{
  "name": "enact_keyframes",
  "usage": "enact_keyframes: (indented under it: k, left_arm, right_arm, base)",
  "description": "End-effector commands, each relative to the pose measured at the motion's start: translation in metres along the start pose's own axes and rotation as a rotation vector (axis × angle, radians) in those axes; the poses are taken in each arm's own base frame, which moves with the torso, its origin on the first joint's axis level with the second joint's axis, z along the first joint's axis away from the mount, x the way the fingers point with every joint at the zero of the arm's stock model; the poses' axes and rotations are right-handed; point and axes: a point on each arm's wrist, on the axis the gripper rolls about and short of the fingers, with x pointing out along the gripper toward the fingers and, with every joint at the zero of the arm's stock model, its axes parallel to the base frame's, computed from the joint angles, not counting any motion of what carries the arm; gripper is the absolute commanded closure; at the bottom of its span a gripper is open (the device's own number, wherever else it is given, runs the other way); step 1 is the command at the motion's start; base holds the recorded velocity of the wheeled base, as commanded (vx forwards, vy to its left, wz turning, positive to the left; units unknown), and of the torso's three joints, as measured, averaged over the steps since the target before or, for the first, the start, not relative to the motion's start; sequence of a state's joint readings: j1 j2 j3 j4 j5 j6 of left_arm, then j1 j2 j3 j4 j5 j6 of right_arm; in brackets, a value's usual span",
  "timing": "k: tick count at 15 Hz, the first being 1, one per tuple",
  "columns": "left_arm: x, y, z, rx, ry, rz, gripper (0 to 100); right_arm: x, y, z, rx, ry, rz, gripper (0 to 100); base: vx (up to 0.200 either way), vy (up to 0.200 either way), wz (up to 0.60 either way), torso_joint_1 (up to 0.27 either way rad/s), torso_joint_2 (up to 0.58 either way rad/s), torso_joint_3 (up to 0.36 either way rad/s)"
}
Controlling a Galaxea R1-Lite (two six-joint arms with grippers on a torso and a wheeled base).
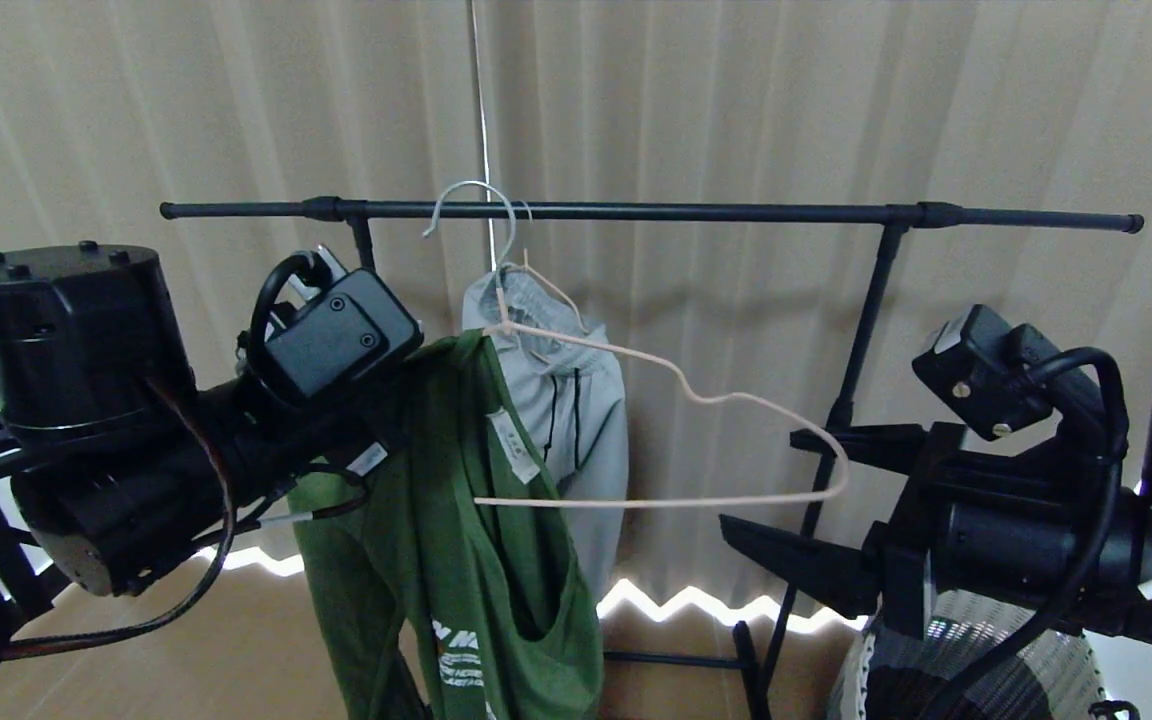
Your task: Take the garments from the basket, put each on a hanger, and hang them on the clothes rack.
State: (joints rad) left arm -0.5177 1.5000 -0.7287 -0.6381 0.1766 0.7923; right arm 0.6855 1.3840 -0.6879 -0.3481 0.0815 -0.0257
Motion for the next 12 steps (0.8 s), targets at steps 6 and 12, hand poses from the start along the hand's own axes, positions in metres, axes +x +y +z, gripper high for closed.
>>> enact_keyframes:
  k: [6, 12]
  left_arm:
    - [0.006, 0.007, -0.009, -0.033, 0.196, 0.184, 100]
    - [0.004, 0.011, 0.018, -0.164, 0.078, 0.189, 100]
  right_arm:
    - [-0.003, -0.012, -0.017, 0.014, -0.032, -0.096, 0]
    - [0.023, 0.030, -0.032, 0.087, 0.045, 0.083, 0]
  base:
    - [0.000, 0.000, 0.00, 0.000, 0.00, 0.000]
    - [0.000, 0.000, 0.00, 0.000, 0.00, 0.000]
